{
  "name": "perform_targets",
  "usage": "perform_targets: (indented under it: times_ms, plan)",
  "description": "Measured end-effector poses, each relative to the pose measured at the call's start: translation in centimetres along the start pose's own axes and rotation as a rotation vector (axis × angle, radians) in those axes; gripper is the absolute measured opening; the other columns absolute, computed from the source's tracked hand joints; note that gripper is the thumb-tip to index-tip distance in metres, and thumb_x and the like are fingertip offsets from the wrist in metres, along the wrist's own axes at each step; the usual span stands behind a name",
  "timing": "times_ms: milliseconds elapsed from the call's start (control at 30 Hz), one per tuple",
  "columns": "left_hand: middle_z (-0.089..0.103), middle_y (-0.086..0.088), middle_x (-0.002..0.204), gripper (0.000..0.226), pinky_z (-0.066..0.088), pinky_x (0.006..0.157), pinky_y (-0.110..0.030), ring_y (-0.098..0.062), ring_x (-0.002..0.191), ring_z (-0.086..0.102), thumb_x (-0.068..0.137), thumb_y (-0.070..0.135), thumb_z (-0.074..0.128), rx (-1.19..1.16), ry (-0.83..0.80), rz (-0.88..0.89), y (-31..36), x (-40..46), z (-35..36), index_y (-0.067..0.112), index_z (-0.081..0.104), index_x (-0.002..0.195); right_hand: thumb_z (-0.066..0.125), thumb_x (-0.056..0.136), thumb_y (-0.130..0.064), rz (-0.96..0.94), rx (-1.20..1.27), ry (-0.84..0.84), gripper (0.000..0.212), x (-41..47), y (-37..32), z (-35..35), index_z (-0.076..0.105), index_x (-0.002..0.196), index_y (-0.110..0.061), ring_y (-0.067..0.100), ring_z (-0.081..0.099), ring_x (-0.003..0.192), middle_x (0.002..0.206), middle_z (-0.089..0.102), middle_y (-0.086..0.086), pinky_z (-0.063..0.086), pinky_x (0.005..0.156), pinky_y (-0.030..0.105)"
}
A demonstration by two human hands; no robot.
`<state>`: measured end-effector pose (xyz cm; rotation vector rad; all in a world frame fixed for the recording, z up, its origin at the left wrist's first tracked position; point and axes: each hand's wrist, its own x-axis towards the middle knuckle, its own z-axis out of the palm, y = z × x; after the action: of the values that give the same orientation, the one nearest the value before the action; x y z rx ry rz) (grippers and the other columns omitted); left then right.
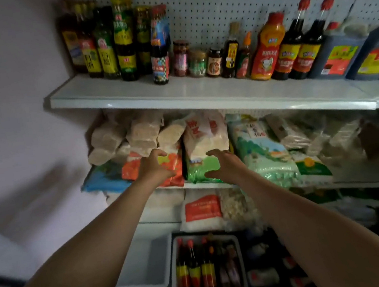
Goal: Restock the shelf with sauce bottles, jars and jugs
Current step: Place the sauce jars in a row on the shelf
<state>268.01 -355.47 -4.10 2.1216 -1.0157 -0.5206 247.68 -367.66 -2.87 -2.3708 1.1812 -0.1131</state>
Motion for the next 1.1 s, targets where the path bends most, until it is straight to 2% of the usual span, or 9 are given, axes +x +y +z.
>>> perform_targets:
  times_ms: [200, 333, 433, 533, 600, 700, 867, 967, 1100]
  plan:
    - [0.055, -0.009, 0.128, 0.064, 0.046, 0.085, -0.031, -0.026, 0.113, 0.053, 0.067, 0.026, 0.088, 0.028, -0.111, -0.026, -1.4, 0.2, 3.6, 0.023, 0.055, 0.122, 0.079, 0.084, -0.042, 0.120, 0.006, -0.069, 0.079, -0.8, 2.9, 3.0, 0.039, 0.151, -0.025, 0.033, 0.046, 0.134, 0.148, 0.046, 0.013, 0.043, 0.102, 0.037]
    - [0.049, -0.009, 0.132, 0.066, 0.040, 0.079, -0.026, -0.019, 0.100, 0.050, 0.070, 0.022, 0.087, 0.007, -0.198, -0.050, -2.0, 1.4, 6.1, 0.023, 0.052, 0.127, 0.080, 0.082, -0.043, 0.196, 0.014, -0.088, 0.082, -0.8, 4.8, 3.9, 0.039, 0.151, -0.024, 0.033, 0.047, 0.134, 0.148, 0.047, 0.012, 0.043, 0.104, 0.038]
    - [0.050, -0.007, 0.132, 0.067, 0.042, 0.078, -0.027, -0.019, 0.104, 0.052, 0.071, 0.024, 0.086, -0.002, -0.278, -0.065, -2.9, 1.9, 8.9, 0.023, 0.051, 0.129, 0.081, 0.081, -0.039, 0.266, 0.018, -0.077, 0.082, -0.9, 6.8, 4.9, 0.040, 0.150, -0.025, 0.031, 0.052, 0.129, 0.146, 0.050, 0.011, 0.044, 0.101, 0.036]
    - [0.048, -0.009, 0.130, 0.065, 0.041, 0.065, -0.022, -0.019, 0.101, 0.050, 0.075, 0.021, 0.083, 0.017, -0.351, -0.122, -3.7, 1.6, 11.9, 0.022, 0.049, 0.131, 0.081, 0.082, -0.034, 0.319, 0.068, -0.092, 0.079, -1.3, 9.4, 6.6, 0.041, 0.149, -0.025, 0.033, 0.054, 0.125, 0.141, 0.053, 0.014, 0.046, 0.098, 0.037]
    - [0.046, -0.010, 0.130, 0.068, 0.042, 0.069, -0.022, -0.023, 0.105, 0.053, 0.075, 0.024, 0.083, 0.047, -0.391, -0.167, -4.0, 0.9, 14.0, 0.022, 0.048, 0.133, 0.080, 0.083, -0.035, 0.343, 0.097, -0.124, 0.079, -1.8, 11.5, 7.7, 0.040, 0.150, -0.025, 0.034, 0.054, 0.125, 0.141, 0.055, 0.014, 0.047, 0.097, 0.038]
    - [0.048, -0.013, 0.129, 0.070, 0.043, 0.078, -0.027, -0.027, 0.111, 0.055, 0.074, 0.026, 0.083, 0.093, -0.422, -0.210, -4.3, -0.1, 17.7, 0.021, 0.047, 0.134, 0.078, 0.085, -0.038, 0.372, 0.119, -0.175, 0.079, -2.5, 15.2, 9.1, 0.038, 0.151, -0.022, 0.035, 0.055, 0.125, 0.138, 0.056, 0.015, 0.049, 0.094, 0.038]
    - [0.054, -0.009, 0.128, 0.070, 0.044, 0.075, -0.028, -0.026, 0.108, 0.058, 0.074, 0.034, 0.083, 0.117, -0.403, -0.302, -5.3, -1.2, 23.9, 0.021, 0.048, 0.132, 0.073, 0.089, -0.045, 0.368, 0.113, -0.307, 0.077, -2.4, 22.8, 11.7, 0.034, 0.150, -0.018, 0.034, 0.056, 0.120, 0.135, 0.056, 0.014, 0.045, 0.082, 0.034]
    - [0.060, -0.005, 0.123, 0.062, 0.044, 0.069, -0.026, -0.018, 0.097, 0.059, 0.081, 0.034, 0.078, 0.051, -0.378, -0.354, -7.2, -2.1, 28.7, 0.019, 0.048, 0.133, 0.071, 0.090, -0.045, 0.407, 0.146, -0.356, 0.076, -2.2, 27.8, 14.3, 0.036, 0.152, -0.018, 0.030, 0.051, 0.128, 0.142, 0.051, 0.011, 0.046, 0.091, 0.035]
    - [0.053, -0.005, 0.140, 0.068, 0.044, 0.092, -0.033, -0.025, 0.122, 0.053, 0.087, 0.042, 0.071, 0.037, -0.440, -0.458, -11.8, -4.1, 35.2, 0.022, 0.042, 0.145, 0.069, 0.090, -0.047, 0.502, 0.161, -0.432, 0.075, -1.9, 33.5, 20.3, 0.038, 0.151, -0.016, 0.028, 0.048, 0.133, 0.147, 0.049, 0.010, 0.043, 0.099, 0.034]
